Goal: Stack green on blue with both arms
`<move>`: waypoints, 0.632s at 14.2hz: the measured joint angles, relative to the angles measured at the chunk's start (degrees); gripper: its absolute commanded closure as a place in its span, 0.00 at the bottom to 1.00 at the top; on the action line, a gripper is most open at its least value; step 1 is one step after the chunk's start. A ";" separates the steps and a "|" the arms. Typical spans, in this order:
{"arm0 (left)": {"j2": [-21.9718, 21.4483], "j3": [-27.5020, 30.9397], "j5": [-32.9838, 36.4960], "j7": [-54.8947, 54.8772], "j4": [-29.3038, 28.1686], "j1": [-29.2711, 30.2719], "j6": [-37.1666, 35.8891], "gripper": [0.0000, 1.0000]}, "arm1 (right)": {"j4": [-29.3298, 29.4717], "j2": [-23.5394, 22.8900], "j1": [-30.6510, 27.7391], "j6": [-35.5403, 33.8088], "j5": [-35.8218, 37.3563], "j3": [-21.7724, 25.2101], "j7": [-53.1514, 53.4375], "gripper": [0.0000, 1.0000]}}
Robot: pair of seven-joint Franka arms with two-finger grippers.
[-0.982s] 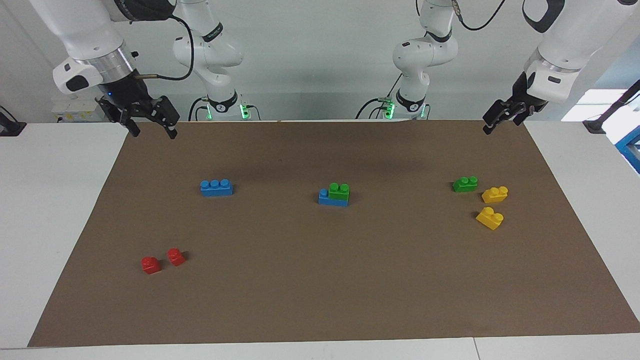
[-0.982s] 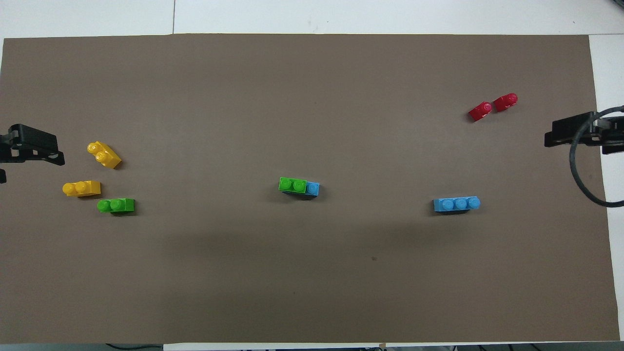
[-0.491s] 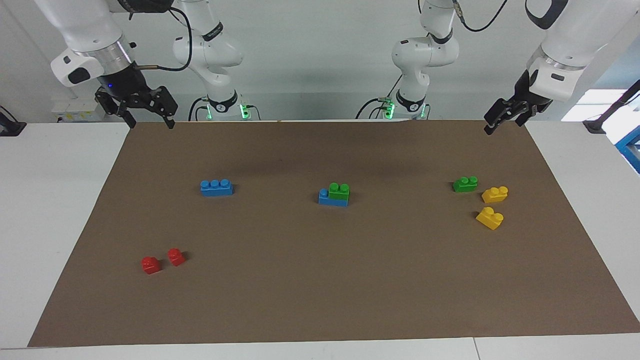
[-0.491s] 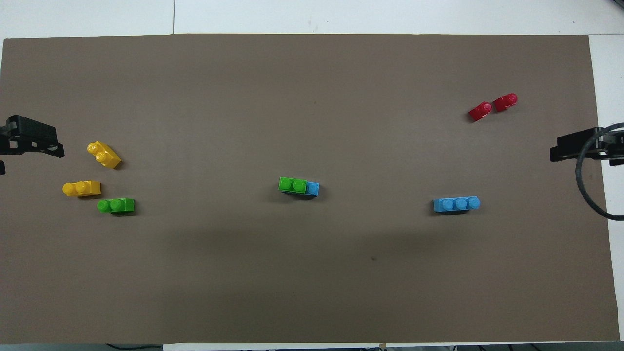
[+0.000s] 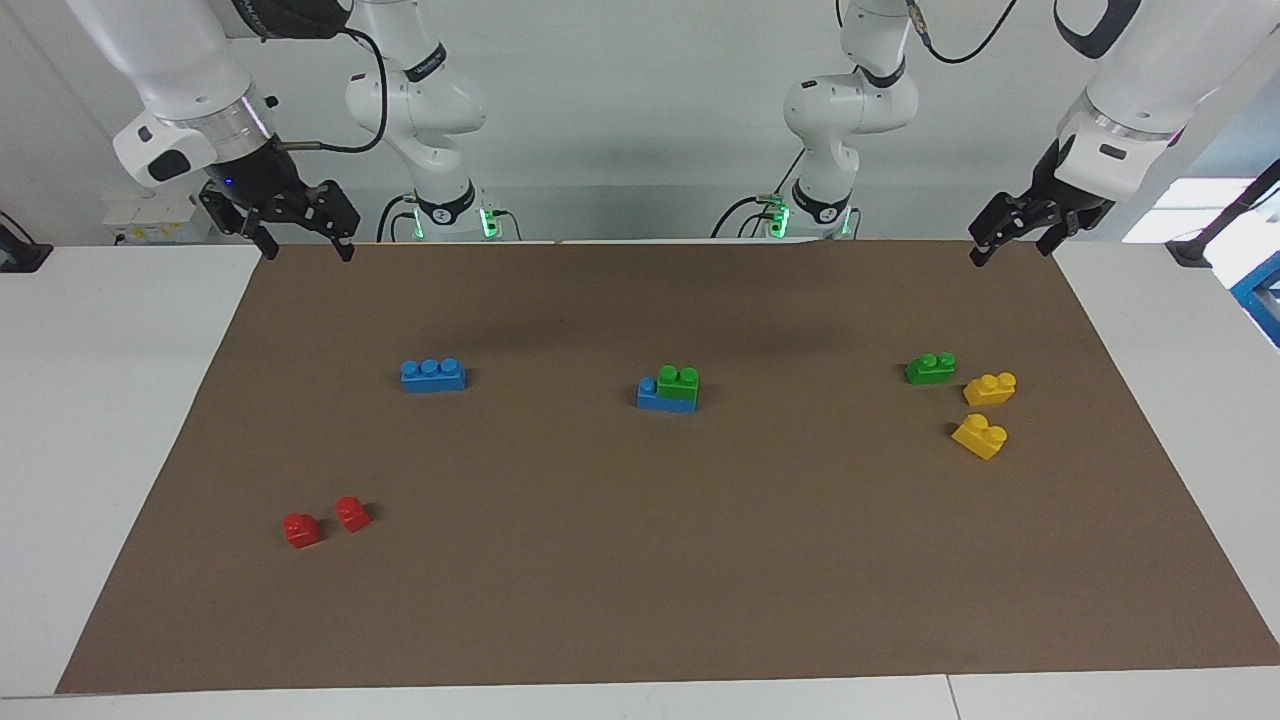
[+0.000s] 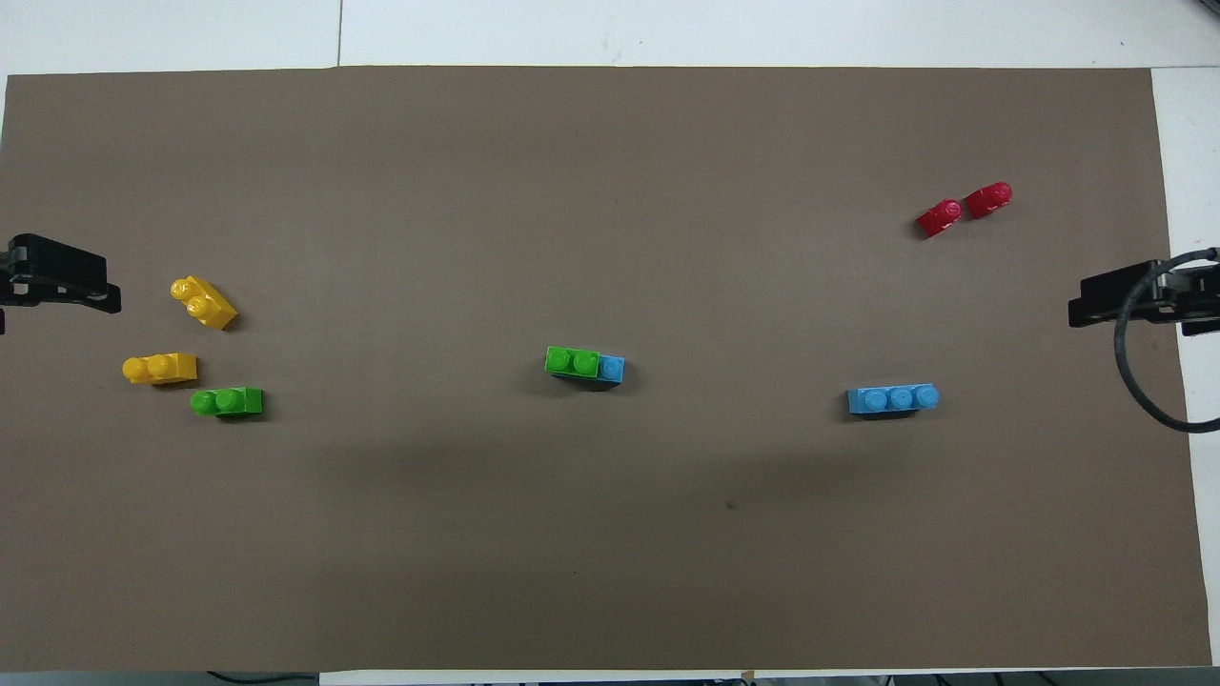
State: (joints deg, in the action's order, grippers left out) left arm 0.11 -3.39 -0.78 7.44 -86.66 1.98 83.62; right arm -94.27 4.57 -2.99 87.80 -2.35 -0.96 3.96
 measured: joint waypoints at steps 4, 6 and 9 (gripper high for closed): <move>0.00 -0.03 0.00 -0.37 0.00 0.00 0.02 0.00 | -0.07 0.00 -0.81 0.00 0.00 0.02 0.00 0.00; 0.00 -0.07 0.00 -0.68 0.00 0.00 0.02 0.00 | -0.07 0.00 -0.82 0.00 0.84 -0.06 0.00 0.00; 0.00 -0.20 0.00 -1.58 0.02 -0.03 0.04 0.00 | -0.07 0.00 -0.54 0.00 4.23 -0.77 0.00 0.00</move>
State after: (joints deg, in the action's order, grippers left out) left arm 0.11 -3.59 -0.78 5.86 -86.63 1.95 83.66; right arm -94.34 4.58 -3.54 87.80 1.88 -1.73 3.96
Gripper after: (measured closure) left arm 0.000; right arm 0.000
